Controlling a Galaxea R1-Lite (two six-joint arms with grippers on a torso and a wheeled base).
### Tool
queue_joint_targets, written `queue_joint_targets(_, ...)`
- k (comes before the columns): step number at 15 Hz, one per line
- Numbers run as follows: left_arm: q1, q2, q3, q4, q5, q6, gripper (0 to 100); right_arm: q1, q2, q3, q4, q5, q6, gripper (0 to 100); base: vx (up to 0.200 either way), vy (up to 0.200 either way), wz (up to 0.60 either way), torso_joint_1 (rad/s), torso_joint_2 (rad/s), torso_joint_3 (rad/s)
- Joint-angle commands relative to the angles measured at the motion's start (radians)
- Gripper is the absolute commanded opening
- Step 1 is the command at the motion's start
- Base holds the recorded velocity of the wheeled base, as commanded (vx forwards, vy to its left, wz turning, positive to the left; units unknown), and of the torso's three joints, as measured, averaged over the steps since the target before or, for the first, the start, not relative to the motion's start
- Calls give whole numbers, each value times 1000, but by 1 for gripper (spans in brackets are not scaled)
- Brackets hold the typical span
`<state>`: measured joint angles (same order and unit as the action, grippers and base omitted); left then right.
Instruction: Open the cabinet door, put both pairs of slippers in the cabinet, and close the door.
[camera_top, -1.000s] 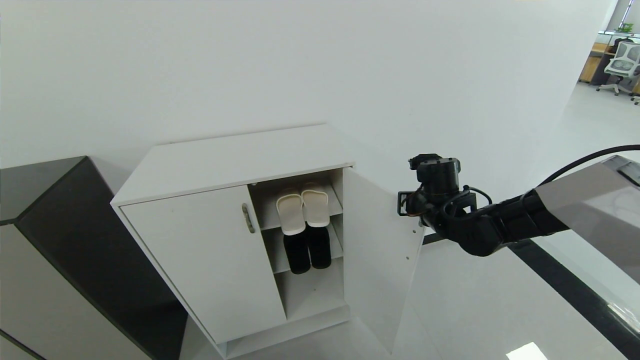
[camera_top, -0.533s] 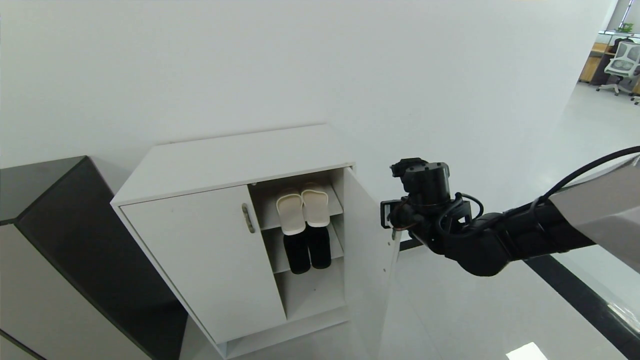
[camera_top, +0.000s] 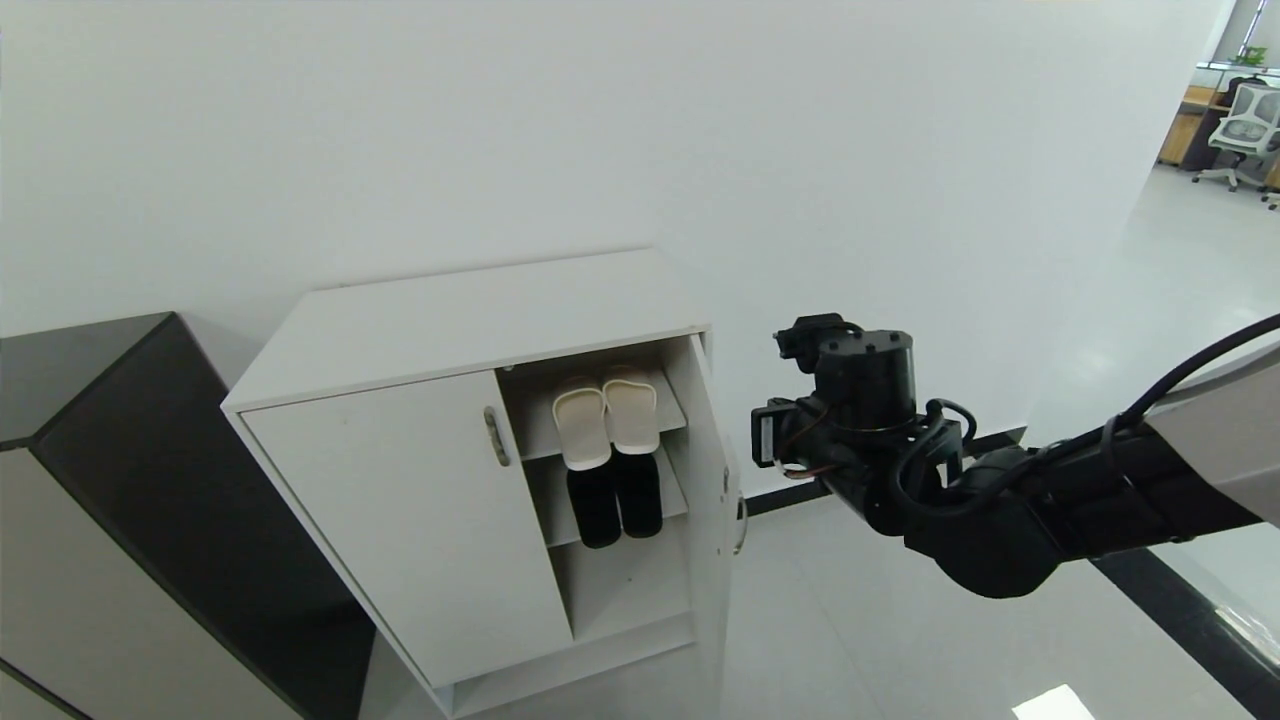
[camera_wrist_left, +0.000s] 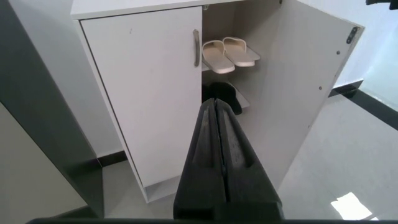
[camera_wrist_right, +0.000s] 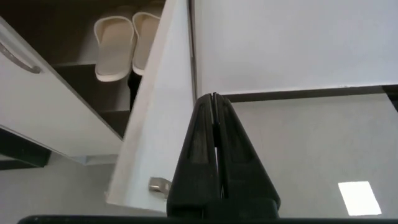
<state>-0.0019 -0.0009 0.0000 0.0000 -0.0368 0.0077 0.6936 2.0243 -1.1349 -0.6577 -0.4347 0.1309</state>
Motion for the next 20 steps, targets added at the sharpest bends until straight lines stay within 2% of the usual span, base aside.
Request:
queue_joint_targets(1, 0, 1, 0, 0, 0, 0, 0, 1, -12, 44, -53, 1, -2, 0, 0, 0, 0, 0, 0, 0)
queue_joint_targets(7, 0, 1, 0, 0, 0, 2, 0, -2, -10, 57, -66, 1, -4, 0, 0, 0, 600, 4, 0, 0)
queue_joint_targets(13, 0, 1, 0, 0, 0, 0, 0, -60, -65, 63, -97, -10, -59, 0, 0, 0, 0, 0, 0, 0)
queue_joint_targets(15, 0, 1, 0, 0, 0, 0, 0, -82, -111, 89, -63, -18, -93, 0, 0, 0, 0, 0, 0, 0)
queue_joint_targets(17, -1, 1, 0, 0, 0, 0, 0, -103, -139, 93, 52, -95, -106, 0, 0, 0, 0, 0, 0, 0)
queue_joint_targets(20, 0, 1, 0, 0, 0, 0, 0, -126, -141, 93, 132, -99, -106, 0, 0, 0, 0, 0, 0, 0)
